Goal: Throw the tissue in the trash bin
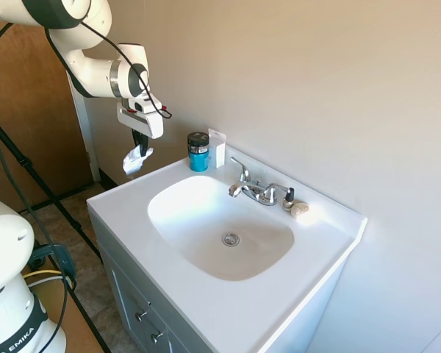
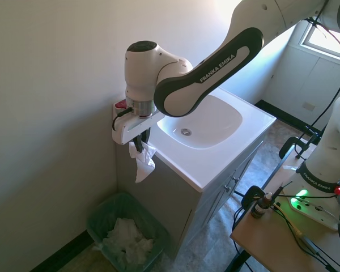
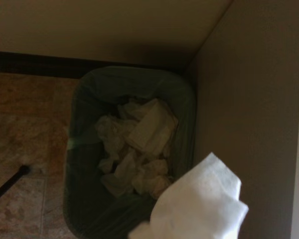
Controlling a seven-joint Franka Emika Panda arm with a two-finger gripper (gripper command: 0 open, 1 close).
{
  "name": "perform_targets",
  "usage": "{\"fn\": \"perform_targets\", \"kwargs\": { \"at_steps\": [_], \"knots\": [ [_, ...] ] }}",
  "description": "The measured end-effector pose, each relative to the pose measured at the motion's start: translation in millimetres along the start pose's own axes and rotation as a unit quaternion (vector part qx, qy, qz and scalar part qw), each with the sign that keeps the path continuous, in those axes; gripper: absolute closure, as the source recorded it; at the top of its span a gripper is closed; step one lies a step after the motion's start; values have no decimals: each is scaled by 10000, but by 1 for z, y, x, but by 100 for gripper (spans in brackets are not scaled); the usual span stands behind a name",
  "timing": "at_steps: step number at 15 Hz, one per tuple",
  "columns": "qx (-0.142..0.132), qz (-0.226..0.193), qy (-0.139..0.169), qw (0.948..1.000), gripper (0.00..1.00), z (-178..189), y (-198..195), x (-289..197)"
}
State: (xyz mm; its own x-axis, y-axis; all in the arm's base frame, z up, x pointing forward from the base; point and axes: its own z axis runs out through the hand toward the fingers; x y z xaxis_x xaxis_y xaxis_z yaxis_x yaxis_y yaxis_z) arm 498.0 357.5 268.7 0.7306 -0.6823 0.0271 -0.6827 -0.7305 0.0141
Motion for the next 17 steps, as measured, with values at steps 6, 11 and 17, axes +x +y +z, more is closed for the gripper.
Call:
{"fn": "perform_targets", "kwargs": {
  "at_steps": [6,11,17],
  "knots": [
    [-35,53,14,10000,0,5,-2,-7],
    [112,102,87,9998,0,-12,-4,-7],
    [311,418,355,9980,0,-76,35,1]
  ]
}}
